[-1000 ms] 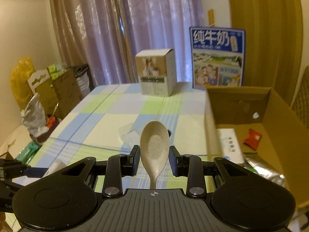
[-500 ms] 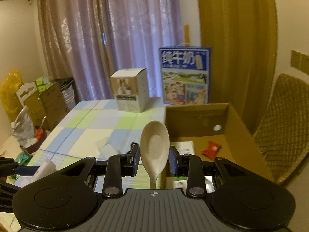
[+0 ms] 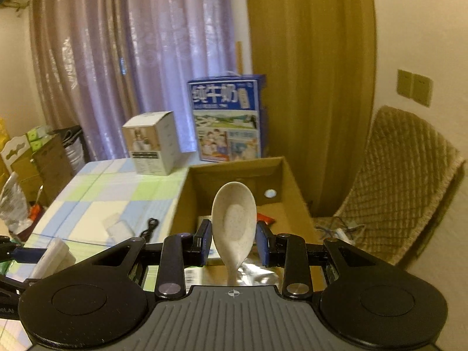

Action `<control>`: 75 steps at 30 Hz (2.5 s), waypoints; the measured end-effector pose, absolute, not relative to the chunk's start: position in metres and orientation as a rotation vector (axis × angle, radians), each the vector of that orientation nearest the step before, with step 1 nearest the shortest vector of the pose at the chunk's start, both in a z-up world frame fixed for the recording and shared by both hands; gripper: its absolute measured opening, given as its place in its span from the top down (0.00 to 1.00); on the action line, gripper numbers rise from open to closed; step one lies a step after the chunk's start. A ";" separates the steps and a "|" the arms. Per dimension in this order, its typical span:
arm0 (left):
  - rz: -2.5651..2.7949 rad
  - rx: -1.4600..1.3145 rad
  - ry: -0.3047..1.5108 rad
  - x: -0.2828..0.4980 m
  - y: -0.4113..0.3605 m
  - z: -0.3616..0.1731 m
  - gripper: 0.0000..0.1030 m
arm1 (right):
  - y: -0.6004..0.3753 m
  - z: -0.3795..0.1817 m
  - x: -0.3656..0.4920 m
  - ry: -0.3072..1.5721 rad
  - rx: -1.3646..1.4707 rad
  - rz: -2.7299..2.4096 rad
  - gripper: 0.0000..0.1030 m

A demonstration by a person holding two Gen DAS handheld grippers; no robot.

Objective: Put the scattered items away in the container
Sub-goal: 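Carry the night-light and spoon over the cardboard box, then open left tool dropping night-light while right tool releases spoon into box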

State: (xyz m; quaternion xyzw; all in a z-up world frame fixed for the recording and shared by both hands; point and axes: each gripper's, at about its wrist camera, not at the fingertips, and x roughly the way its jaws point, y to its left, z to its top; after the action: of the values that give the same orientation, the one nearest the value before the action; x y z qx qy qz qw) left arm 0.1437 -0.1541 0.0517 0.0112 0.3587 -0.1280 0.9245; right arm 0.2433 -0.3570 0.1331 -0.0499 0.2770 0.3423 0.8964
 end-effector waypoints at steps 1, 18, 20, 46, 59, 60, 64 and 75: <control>-0.268 0.024 0.735 0.147 -0.159 0.052 0.41 | -0.361 0.133 0.246 0.576 -0.100 0.705 0.72; -0.356 0.013 0.716 0.241 -0.219 0.052 0.41 | -0.357 0.121 0.310 0.609 -0.114 0.717 0.72; -0.362 0.015 0.719 0.253 -0.224 0.048 0.41 | -0.352 0.121 0.319 0.606 -0.122 0.718 0.72; -0.397 -0.030 0.741 0.312 -0.230 0.005 0.33 | -0.316 0.088 0.365 0.648 -0.190 0.727 0.71; -0.374 -0.020 0.721 0.297 -0.213 0.012 0.32 | -0.309 0.094 0.360 0.619 -0.183 0.747 0.64; -0.373 -0.018 0.720 0.295 -0.212 0.012 0.32 | -0.309 0.095 0.360 0.616 -0.178 0.742 0.47; -0.360 -0.025 0.720 0.289 -0.204 0.011 0.31 | -0.312 0.098 0.357 0.611 -0.169 0.745 0.36; -0.329 -0.028 0.719 0.266 -0.182 0.018 0.30 | -0.323 0.098 0.342 0.644 -0.165 0.737 0.31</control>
State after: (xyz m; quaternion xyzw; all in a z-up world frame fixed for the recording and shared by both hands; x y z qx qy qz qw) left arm 0.2665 -0.1819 0.0178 -0.0139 0.3504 -0.1600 0.9227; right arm 0.3419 -0.3231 0.0979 -0.0790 0.3088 0.3535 0.8795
